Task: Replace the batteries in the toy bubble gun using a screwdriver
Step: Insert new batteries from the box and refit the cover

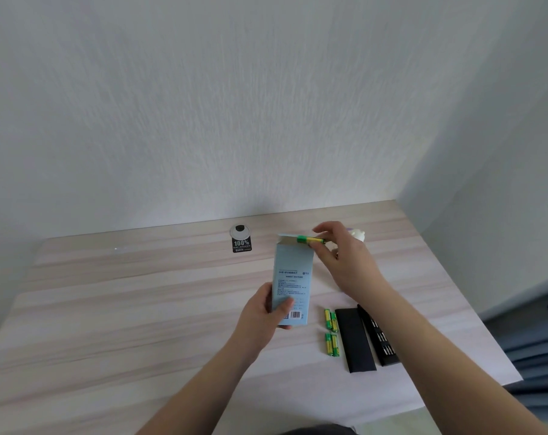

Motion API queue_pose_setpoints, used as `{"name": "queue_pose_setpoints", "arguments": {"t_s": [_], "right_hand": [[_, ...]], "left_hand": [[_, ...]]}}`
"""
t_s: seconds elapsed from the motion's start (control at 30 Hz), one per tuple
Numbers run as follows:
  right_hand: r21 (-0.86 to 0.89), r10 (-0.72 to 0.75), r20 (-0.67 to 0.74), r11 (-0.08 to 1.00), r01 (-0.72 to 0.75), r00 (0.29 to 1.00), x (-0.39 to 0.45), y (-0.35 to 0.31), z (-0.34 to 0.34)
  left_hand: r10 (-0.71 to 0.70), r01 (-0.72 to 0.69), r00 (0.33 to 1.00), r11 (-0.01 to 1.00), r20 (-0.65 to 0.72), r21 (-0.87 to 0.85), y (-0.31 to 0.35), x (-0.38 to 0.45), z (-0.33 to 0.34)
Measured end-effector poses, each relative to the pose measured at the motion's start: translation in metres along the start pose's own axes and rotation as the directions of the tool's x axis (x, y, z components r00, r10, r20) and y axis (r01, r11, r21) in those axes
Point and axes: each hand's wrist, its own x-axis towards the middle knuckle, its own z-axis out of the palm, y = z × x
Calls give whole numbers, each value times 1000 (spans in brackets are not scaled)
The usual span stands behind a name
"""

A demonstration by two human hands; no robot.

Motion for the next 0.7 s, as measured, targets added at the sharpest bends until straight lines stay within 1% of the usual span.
{"name": "queue_pose_setpoints", "arguments": {"t_s": [0.13, 0.2, 0.27, 0.37, 0.47, 0.5, 0.53, 0.57, 0.6, 0.63, 0.67, 0.7], "right_hand": [[-78, -40, -75, 996, 35, 996, 1, 4, 0], [-42, -68, -136, 997, 63, 988, 3, 5, 2], [-3, -57, -172, 998, 58, 983, 5, 6, 4], [31, -41, -148, 998, 46, 988, 8, 7, 9], [5, -66, -121, 998, 68, 990, 8, 6, 11], [13, -52, -126, 998, 54, 991, 8, 7, 11], [53, -3, -130, 999, 10, 991, 8, 6, 10], [153, 88, -125, 986, -69, 988, 10, 7, 9], [314, 217, -94, 933, -178, 972, 12, 8, 10], [492, 349, -34, 822, -288, 937, 15, 11, 11], [636, 453, 33, 678, -368, 891, 18, 12, 11], [730, 521, 87, 547, -411, 849, 20, 15, 10]], "left_hand": [[1, -1, 1000, 1000, 27, 3, 2, -3, 3], [5, -4, 998, 1000, 56, -6, 2, -4, 4], [1, 1, 997, 1000, 81, -26, 2, -6, 5], [-7, 13, 995, 998, 96, -61, 2, -7, 7], [-23, 31, 996, 995, 87, -96, 2, -6, 7], [-27, 36, 996, 993, 83, -111, 2, -6, 6], [-29, 39, 997, 991, 78, -126, 2, -6, 5], [-31, 40, 997, 990, 70, -137, 2, -5, 4], [-31, 39, 998, 990, 62, -139, 2, -5, 2], [-30, 37, 998, 990, 53, -136, 2, -5, 1], [-30, 36, 999, 991, 44, -130, 2, -5, 0], [-31, 35, 999, 992, 37, -125, 2, -4, -1]]}}
